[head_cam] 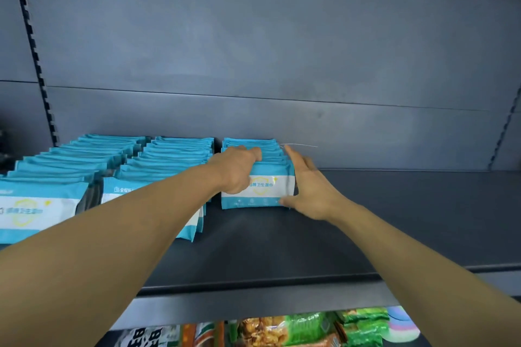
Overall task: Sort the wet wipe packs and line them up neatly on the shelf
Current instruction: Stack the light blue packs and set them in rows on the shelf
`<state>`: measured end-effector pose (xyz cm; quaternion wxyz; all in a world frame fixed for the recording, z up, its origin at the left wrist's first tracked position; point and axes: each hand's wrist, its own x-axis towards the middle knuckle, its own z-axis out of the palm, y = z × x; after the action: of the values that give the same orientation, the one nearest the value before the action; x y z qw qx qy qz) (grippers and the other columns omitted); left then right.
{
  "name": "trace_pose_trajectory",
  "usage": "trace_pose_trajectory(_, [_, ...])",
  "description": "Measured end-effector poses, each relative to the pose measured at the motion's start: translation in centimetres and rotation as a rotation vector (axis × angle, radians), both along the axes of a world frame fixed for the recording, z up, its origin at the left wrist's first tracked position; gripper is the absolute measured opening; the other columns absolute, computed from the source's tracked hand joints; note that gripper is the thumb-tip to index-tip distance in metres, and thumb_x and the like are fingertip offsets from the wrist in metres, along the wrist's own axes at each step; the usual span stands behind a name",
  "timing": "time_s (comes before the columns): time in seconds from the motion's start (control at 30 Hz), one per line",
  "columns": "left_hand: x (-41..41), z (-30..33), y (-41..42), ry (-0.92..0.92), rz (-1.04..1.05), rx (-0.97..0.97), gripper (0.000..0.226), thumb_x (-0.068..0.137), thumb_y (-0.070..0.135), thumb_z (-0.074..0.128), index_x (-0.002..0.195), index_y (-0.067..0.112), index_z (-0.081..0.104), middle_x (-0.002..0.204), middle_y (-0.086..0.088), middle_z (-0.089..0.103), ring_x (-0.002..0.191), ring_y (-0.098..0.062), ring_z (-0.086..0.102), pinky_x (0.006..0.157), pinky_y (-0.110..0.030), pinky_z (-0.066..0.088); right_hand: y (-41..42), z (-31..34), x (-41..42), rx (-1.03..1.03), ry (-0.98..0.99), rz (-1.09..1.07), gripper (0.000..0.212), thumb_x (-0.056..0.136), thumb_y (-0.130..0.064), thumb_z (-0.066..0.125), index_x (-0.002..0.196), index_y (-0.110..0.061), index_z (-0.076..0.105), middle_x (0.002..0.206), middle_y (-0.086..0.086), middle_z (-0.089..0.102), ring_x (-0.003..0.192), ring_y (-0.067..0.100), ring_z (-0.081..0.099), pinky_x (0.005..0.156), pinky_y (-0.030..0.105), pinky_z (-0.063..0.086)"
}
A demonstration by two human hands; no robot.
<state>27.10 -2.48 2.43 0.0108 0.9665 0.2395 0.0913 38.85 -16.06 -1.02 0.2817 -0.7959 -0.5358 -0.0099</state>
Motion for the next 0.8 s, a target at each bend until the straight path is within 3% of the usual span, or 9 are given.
trace_pose_trajectory(0.07, [0.1, -0.2, -0.2, 0.041, 0.022, 0.103, 0.058, 0.088, 0.013, 0.06, 0.138, 0.024, 0.034, 0.127, -0.007, 0.041, 0.123, -0.026, 0.037, 0.092, -0.041, 0.043, 0.7, -0.4, -0.1, -0.001, -0.038, -0.056, 0.1, 0.079, -0.013, 0.072, 0.149, -0.031, 0.004, 0.137, 0.004, 0.034, 0.12, 0.024, 0.046, 0.101, 0.036, 0.042])
trace_pose_trajectory(0.17, [0.1, -0.1, -0.6, 0.065, 0.149, 0.25, 0.067, 0.083, 0.022, 0.068, 0.139, 0.019, 0.03, 0.13, -0.009, 0.036, 0.123, -0.026, 0.034, 0.083, -0.036, 0.043, 1.3, -0.6, -0.1, -0.013, -0.104, -0.099, 0.084, 0.079, -0.014, 0.072, 0.145, -0.023, 0.021, 0.131, 0.007, 0.038, 0.117, 0.027, 0.048, 0.1, 0.039, 0.043])
trace_pose_trajectory(0.27, [-0.1, 0.5, -0.6, 0.103, 0.235, 0.334, 0.082, 0.079, 0.042, 0.072, 0.141, 0.014, 0.026, 0.132, -0.009, 0.04, 0.123, -0.027, 0.042, 0.089, -0.036, 0.042, 1.5, -0.4, 0.0, -0.013, -0.125, -0.116, 0.079, 0.078, -0.014, 0.073, 0.143, -0.021, 0.028, 0.131, 0.006, 0.038, 0.115, 0.027, 0.049, 0.098, 0.038, 0.044])
trace_pose_trajectory(0.37, [-0.3, 0.6, -0.4, 0.112, 0.239, 0.29, 0.075, 0.081, 0.042, 0.07, 0.136, 0.012, 0.03, 0.12, -0.006, 0.053, 0.109, -0.026, 0.056, 0.078, -0.034, 0.042, 1.7, -0.4, -0.1, -0.018, -0.157, -0.131, 0.077, 0.08, -0.015, 0.072, 0.143, -0.021, 0.028, 0.131, 0.006, 0.037, 0.113, 0.028, 0.051, 0.095, 0.04, 0.047])
trace_pose_trajectory(0.53, [0.1, -0.3, -0.1, 0.05, 0.228, 0.292, 0.054, 0.084, 0.025, 0.069, 0.126, 0.01, 0.039, 0.109, -0.005, 0.059, 0.098, -0.025, 0.061, 0.066, -0.032, 0.041, 1.2, -0.8, -0.4, -0.042, -0.258, -0.173, 0.074, 0.084, -0.026, 0.068, 0.143, -0.024, 0.024, 0.134, 0.004, 0.039, 0.114, 0.027, 0.052, 0.09, 0.043, 0.049])
trace_pose_trajectory(0.67, [0.1, -0.4, -0.1, 0.062, 0.236, 0.315, 0.055, 0.086, 0.018, 0.066, 0.13, 0.009, 0.035, 0.115, -0.006, 0.057, 0.103, -0.025, 0.059, 0.071, -0.031, 0.039, 0.9, -0.6, -1.0, -0.088, -0.305, -0.19, 0.08, 0.087, -0.031, 0.064, 0.148, -0.021, 0.013, 0.136, 0.006, 0.038, 0.119, 0.026, 0.046, 0.089, 0.041, 0.047])
trace_pose_trajectory(0.8, [-1.0, 0.2, -0.7, 0.04, 0.226, 0.415, 0.062, 0.085, 0.017, 0.065, 0.137, 0.01, 0.031, 0.129, -0.01, 0.047, 0.119, -0.028, 0.049, 0.096, -0.038, 0.039, -0.1, -0.2, -1.9, -0.092, -0.281, -0.227, 0.082, 0.087, -0.033, 0.063, 0.149, -0.019, 0.01, 0.135, 0.007, 0.035, 0.123, 0.025, 0.039, 0.094, 0.041, 0.044])
